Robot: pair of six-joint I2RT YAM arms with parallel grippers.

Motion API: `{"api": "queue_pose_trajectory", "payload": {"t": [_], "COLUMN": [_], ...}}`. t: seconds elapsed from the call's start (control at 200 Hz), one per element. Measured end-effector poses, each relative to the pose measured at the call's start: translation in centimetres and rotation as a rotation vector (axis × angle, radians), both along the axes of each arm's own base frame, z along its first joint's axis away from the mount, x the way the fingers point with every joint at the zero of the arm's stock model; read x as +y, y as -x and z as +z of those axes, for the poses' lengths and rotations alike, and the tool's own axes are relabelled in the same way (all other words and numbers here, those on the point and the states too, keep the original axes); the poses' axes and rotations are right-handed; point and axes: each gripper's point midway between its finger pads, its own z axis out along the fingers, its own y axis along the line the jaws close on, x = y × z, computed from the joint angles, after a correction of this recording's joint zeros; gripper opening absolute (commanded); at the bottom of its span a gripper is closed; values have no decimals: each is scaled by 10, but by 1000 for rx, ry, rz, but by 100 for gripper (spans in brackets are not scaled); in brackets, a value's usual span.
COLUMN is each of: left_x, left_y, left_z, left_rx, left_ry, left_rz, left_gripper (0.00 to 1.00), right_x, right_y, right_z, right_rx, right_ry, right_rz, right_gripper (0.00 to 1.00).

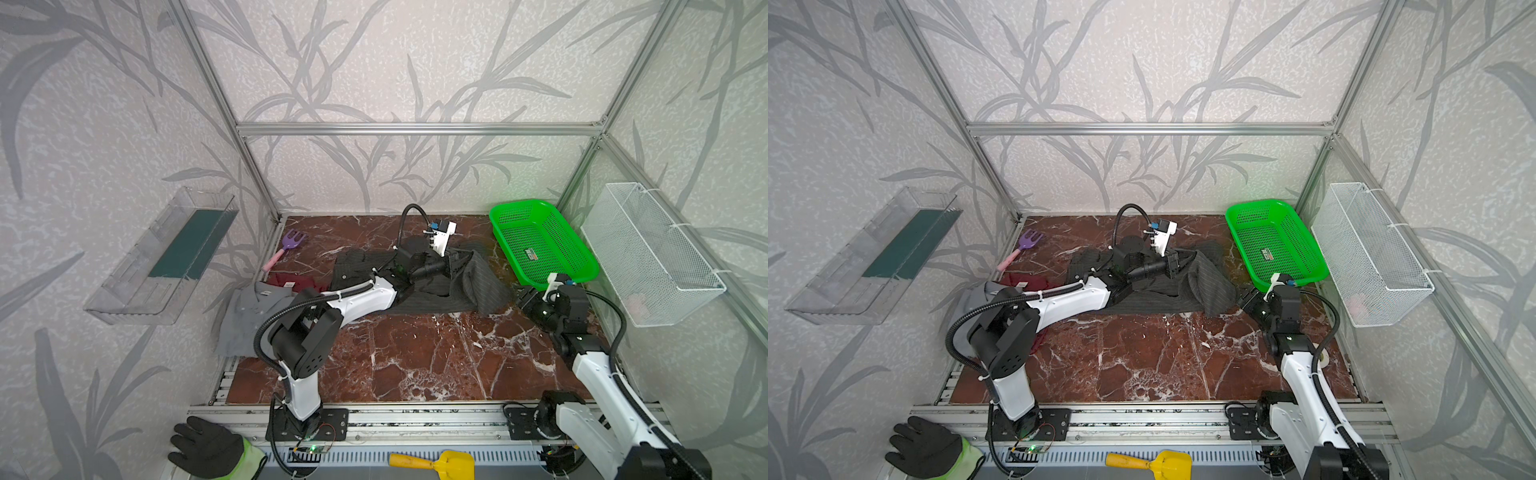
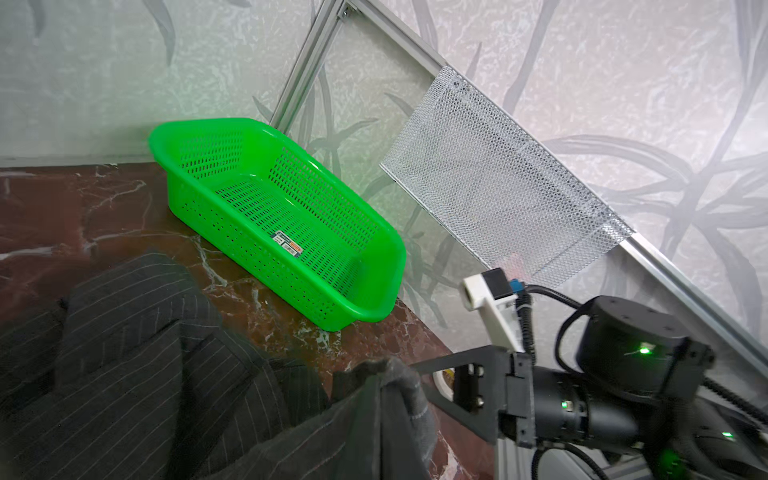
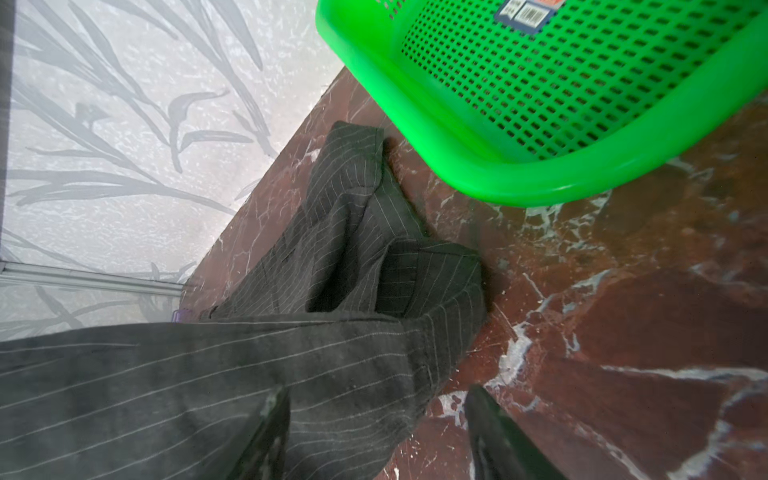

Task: Fold and stack the long sleeve shirts

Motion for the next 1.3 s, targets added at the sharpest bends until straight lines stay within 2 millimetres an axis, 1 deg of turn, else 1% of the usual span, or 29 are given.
{"api": "queue_pose_trajectory", "payload": {"t": [0.06, 0.155, 0.265, 0.315, 0.425, 0.56, 0.715, 0.865, 0.965, 1.095, 1.155, 1.3], "left_x": [2, 8, 15, 18, 16, 14, 14, 13, 13, 13, 13, 13], "left_y": [-6, -23, -36, -39, -36, -34, -33, -32, -32, -31, -31, -31], "left_z": [4, 9, 5, 5, 8, 8, 8, 8, 8, 8, 7, 5], "left_rx": [39, 111, 177, 191, 192, 197, 197, 197, 195, 195, 197, 200], "left_ry": [56, 154, 208, 215, 224, 226, 228, 226, 225, 223, 222, 220], "left_rz": [-5, -5, 8, 13, 2, -5, -10, -15, -17, -20, -20, -20], "left_gripper": [0, 0, 0, 0, 0, 0, 0, 0, 0, 0, 0, 0], "right_x": [3, 7, 8, 9, 13, 25, 39, 41, 41, 43, 41, 38], "right_y": [-4, -10, -17, -20, -27, -32, -39, -46, -48, -53, -54, -55], "right_z": [-4, -9, -17, -20, -26, -41, -59, -79, -88, -87, -85, -84], "right_rx": [-17, -41, -53, -56, -60, -26, 10, 44, 59, 48, 43, 38], "right_ry": [-14, -35, -46, -46, -38, -23, -17, -25, -33, -29, -10, 36], "right_rz": [16, 32, 37, 40, 55, 90, 125, 121, 120, 123, 116, 111], "right_gripper": [66, 67, 67, 67, 67, 67, 63, 59, 54, 54, 56, 55]}}
